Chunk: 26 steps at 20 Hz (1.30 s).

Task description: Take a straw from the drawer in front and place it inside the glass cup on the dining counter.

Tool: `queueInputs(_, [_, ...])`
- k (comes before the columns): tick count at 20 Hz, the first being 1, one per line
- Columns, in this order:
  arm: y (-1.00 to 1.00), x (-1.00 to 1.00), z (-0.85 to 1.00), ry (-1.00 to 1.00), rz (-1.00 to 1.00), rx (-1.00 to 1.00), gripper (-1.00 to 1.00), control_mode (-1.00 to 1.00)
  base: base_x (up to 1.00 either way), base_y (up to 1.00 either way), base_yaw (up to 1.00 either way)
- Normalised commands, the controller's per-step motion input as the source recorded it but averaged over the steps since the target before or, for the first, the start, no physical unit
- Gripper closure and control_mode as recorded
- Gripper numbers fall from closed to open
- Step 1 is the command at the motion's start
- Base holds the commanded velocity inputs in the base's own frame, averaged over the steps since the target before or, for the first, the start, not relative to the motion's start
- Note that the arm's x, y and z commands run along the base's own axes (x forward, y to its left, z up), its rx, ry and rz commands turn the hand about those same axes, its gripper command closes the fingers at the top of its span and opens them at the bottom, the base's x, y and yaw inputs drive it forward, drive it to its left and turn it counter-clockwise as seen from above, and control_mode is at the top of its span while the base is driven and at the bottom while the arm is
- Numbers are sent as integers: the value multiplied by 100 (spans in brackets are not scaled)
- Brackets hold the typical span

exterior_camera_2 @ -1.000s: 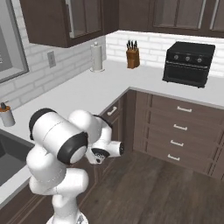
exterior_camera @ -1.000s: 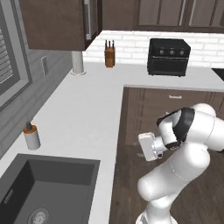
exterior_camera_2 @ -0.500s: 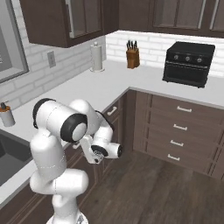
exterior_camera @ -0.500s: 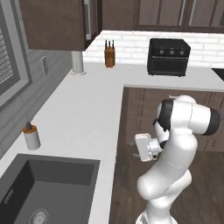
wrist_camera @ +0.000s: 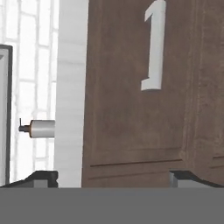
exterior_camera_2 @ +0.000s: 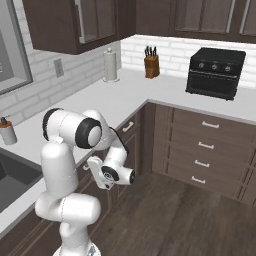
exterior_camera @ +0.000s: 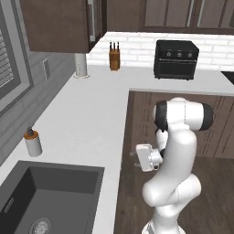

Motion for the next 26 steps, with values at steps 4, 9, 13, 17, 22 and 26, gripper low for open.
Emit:
queueInputs(4, [6, 35, -17, -4, -2, 0, -100, -100, 0, 0, 0])
queueInputs(9, [4, 35, -22, -2, -1, 0, -100, -100, 0, 0, 0])
queueInputs(13, [6, 36, -30, -1, 0, 0, -100, -100, 0, 0, 0])
queueInputs(17, [5, 32, -29, -1, 0, 0, -100, -100, 0, 0, 0])
queueInputs(22, [8, 34, -32, 0, 0, 0, -100, -100, 0, 0, 0])
queueInputs(26, [8, 20, -10, -2, -1, 0, -100, -100, 0, 0, 0])
